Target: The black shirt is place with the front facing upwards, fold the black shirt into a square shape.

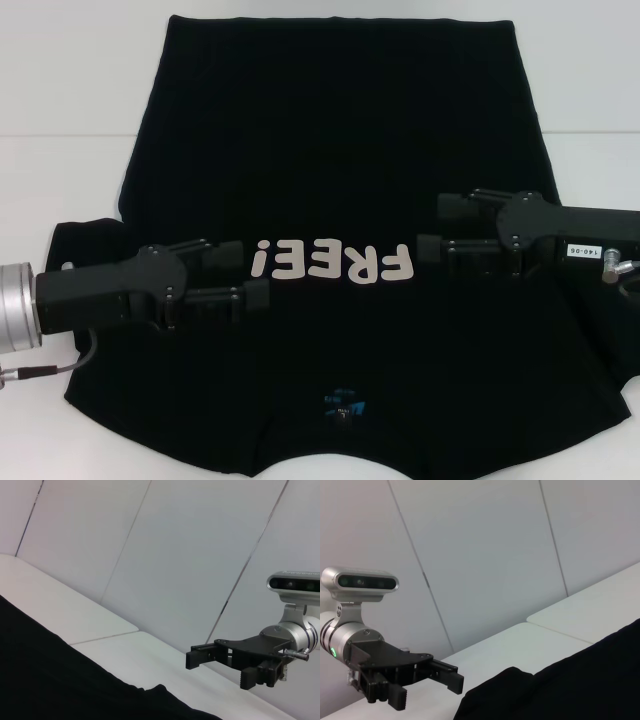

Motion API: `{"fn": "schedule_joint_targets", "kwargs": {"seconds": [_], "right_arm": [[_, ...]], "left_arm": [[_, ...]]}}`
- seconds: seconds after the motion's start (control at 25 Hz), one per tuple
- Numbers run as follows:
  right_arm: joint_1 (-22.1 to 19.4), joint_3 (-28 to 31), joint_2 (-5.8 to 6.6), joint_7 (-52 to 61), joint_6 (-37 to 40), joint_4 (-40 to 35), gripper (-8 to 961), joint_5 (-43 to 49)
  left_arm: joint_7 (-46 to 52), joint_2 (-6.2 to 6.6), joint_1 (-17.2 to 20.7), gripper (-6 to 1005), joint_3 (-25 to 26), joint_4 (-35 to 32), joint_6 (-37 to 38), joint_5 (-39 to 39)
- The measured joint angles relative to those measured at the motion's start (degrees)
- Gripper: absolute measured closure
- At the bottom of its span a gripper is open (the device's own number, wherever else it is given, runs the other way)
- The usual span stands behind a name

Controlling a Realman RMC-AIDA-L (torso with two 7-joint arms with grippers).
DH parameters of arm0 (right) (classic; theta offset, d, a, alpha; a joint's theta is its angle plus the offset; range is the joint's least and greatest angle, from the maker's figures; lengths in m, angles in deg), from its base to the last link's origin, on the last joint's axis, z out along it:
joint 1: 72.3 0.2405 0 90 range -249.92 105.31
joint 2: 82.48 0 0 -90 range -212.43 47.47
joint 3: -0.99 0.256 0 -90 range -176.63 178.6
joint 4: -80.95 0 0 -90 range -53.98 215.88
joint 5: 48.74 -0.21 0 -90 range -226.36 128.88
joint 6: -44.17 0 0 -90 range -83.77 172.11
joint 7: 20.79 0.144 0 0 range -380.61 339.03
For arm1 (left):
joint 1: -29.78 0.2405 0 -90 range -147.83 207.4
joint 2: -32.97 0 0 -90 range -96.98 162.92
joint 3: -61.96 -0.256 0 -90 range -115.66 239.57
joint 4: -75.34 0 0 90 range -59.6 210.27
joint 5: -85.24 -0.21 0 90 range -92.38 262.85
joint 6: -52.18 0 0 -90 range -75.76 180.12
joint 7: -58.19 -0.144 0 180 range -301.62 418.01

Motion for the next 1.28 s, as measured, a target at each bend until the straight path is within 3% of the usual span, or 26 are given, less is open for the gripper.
{"fn": "schedule_joint_targets", "kwargs": {"seconds": [0.48,0.68,0.92,1.12,1.28], "right_arm": [[0.0,0.5,-0.02,0.0,0.0,0.0,45,0.0],[0.0,0.7,-0.02,0.0,-0.5,0.1,46,0.0],[0.2,1.6,-0.31,0.0,-0.9,0.3,53,0.0],[0.6,2.3,-0.66,0.0,-1.1,0.4,61,0.0],[1.1,2.4,-0.76,0.0,-1.9,0.5,67,-0.1]], "left_arm": [[0.0,0.05,-0.2,124,0.0,0.0,-0.1,-0.2],[0.7,0.68,0.1,124,0.2,0.0,-0.5,-0.2],[6.8,2.0,2.5,124,1.1,0.0,-7.7,-0.3],[12.6,2.4,4.8,123,5.9,-0.1,-15.2,-1.1],[17.1,3.5,5.9,123,7.2,-0.1,-17.7,-2.7]]}}
